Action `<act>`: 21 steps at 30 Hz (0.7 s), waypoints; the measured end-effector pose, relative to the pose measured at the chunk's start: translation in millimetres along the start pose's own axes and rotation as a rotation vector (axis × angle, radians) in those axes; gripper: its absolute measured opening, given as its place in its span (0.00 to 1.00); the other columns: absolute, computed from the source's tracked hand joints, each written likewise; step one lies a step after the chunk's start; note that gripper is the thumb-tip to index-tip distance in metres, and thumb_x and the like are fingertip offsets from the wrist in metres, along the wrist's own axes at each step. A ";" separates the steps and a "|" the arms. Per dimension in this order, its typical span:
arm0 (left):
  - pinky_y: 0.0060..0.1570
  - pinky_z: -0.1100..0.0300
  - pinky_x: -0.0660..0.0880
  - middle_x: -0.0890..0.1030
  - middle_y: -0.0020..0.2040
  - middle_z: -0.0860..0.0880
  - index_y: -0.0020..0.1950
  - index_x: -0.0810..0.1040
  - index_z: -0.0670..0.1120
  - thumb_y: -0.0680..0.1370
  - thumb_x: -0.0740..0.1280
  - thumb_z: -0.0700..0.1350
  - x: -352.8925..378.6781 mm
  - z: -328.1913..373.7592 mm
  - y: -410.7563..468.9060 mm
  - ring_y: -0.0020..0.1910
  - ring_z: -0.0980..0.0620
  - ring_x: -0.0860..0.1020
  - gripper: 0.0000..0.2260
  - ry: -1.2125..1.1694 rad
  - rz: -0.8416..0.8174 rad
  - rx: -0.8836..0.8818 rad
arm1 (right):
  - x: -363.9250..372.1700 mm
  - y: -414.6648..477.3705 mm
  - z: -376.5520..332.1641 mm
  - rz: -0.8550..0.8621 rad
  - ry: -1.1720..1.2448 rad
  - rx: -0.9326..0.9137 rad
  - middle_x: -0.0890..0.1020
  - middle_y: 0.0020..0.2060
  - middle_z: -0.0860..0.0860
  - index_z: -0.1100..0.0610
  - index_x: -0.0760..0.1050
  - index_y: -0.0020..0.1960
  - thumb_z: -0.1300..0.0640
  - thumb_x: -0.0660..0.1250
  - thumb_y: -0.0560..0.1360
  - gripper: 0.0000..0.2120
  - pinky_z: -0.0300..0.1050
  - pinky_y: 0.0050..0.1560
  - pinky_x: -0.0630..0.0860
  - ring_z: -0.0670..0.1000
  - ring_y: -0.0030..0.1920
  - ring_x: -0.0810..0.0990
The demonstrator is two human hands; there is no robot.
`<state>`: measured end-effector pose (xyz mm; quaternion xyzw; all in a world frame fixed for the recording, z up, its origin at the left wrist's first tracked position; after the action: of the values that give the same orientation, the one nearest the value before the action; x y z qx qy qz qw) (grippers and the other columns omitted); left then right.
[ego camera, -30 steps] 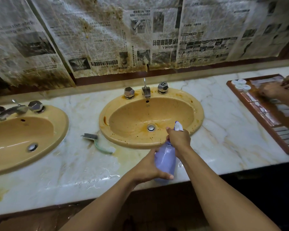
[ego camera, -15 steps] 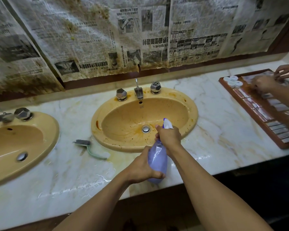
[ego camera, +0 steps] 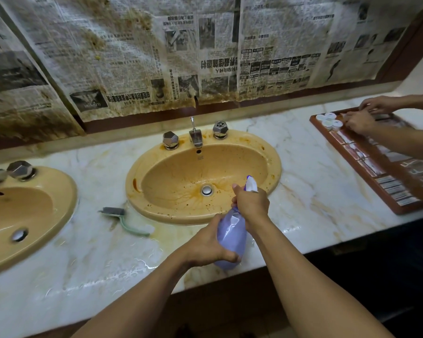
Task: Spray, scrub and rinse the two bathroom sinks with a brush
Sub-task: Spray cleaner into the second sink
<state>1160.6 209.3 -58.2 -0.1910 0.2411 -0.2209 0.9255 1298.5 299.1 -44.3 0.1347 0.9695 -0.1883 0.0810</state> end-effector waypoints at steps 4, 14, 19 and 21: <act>0.65 0.56 0.74 0.70 0.71 0.58 0.78 0.59 0.58 0.66 0.82 0.53 1.3 -0.4 2.1 0.68 0.55 0.71 0.47 0.002 -0.025 -0.012 | 2.6 -0.8 3.2 -0.115 0.009 0.013 0.79 0.46 0.46 0.47 0.68 0.57 0.45 0.71 0.78 0.15 0.55 0.56 0.79 0.53 0.49 0.80; 0.68 0.58 0.69 0.66 0.76 0.60 0.80 0.57 0.61 0.65 0.81 0.53 14.2 6.3 7.5 0.74 0.57 0.66 0.50 0.012 -0.081 0.048 | -22.3 3.1 17.5 0.056 -0.039 0.084 0.81 0.37 0.52 0.49 0.69 0.74 0.47 0.67 0.76 0.28 0.57 0.57 0.81 0.58 0.46 0.83; 0.71 0.58 0.67 0.65 0.76 0.63 0.81 0.57 0.61 0.66 0.82 0.50 7.1 13.4 9.8 0.74 0.59 0.65 0.49 -0.009 -0.134 0.104 | -18.9 3.1 19.9 0.010 0.089 0.095 0.77 0.39 0.51 0.62 0.68 0.68 0.50 0.72 0.78 0.26 0.53 0.52 0.80 0.50 0.36 0.78; 0.72 0.54 0.70 0.69 0.73 0.61 0.79 0.60 0.61 0.66 0.82 0.49 3.3 11.4 11.6 0.72 0.58 0.69 0.47 -0.011 -0.148 0.097 | -14.7 6.7 18.4 0.011 0.081 0.079 0.78 0.38 0.49 0.58 0.66 0.75 0.50 0.72 0.78 0.30 0.55 0.54 0.80 0.51 0.38 0.79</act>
<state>1172.8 220.1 -55.5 -0.1643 0.2102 -0.2990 0.9162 1316.4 294.6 -60.4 0.1506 0.9630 -0.2202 0.0373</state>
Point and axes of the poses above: each hand's wrist, its own y-axis towards the middle knuckle, its own x-axis out of the palm, z = x × y, the point moved 10 cm from there along y, towards the middle knuckle
